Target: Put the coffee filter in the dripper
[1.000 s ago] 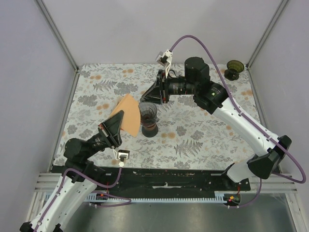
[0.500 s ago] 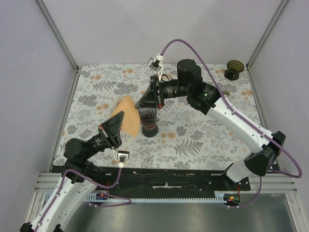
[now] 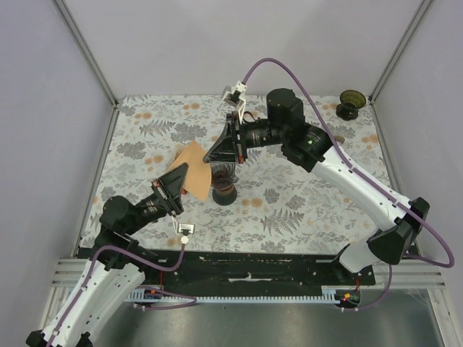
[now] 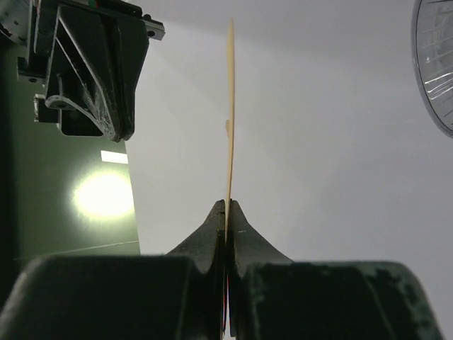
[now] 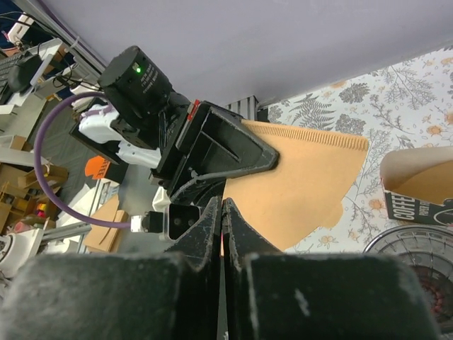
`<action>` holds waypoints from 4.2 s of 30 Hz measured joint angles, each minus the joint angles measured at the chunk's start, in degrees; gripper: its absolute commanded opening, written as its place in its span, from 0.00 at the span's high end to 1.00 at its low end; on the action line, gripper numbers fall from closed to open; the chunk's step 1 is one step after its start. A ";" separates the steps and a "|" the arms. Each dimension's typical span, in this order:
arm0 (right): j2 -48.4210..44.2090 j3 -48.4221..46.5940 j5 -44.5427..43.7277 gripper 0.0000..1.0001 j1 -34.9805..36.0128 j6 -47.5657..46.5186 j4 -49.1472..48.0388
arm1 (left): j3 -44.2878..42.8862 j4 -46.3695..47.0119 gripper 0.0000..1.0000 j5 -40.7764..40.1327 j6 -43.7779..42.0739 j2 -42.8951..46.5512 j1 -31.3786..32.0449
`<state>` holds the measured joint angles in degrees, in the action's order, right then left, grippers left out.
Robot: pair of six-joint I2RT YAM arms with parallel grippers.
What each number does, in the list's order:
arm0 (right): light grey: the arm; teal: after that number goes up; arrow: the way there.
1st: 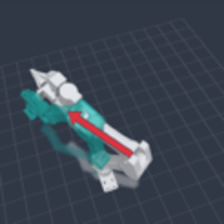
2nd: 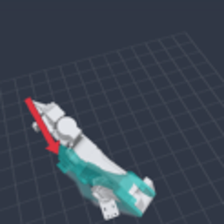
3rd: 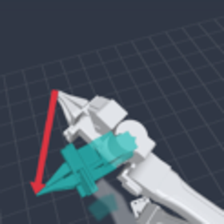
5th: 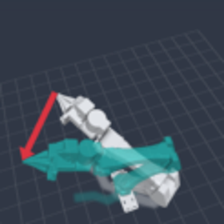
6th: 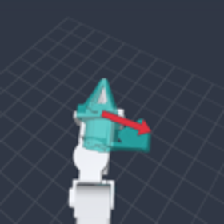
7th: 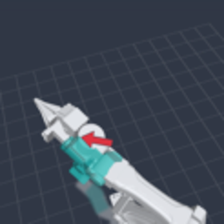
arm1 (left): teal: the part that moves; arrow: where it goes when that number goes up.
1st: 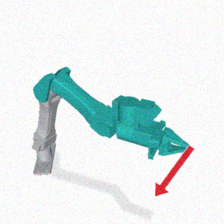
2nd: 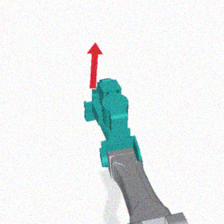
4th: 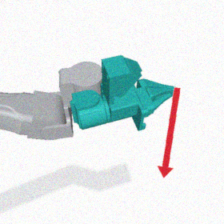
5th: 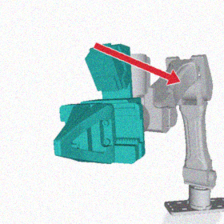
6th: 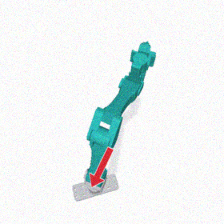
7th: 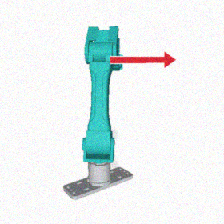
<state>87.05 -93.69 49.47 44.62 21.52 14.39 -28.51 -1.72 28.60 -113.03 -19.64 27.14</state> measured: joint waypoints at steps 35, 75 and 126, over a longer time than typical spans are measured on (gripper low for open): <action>-19.26 13.38 7.78 0.59 -4.44 -40.54 10.12 | -57.79 -52.81 0.98 24.20 93.09 -35.01 0.00; -13.70 9.09 6.64 0.91 -0.55 -41.64 14.93 | -57.66 -52.98 0.98 23.74 93.18 -35.19 0.00; -13.31 7.48 4.17 0.85 1.29 -46.71 17.64 | -57.68 -55.67 0.98 22.45 89.64 -35.41 0.00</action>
<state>73.73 -86.21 53.65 45.91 -25.19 32.03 -86.19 -57.39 51.05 -23.40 -55.05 27.14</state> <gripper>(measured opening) 0.104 0.020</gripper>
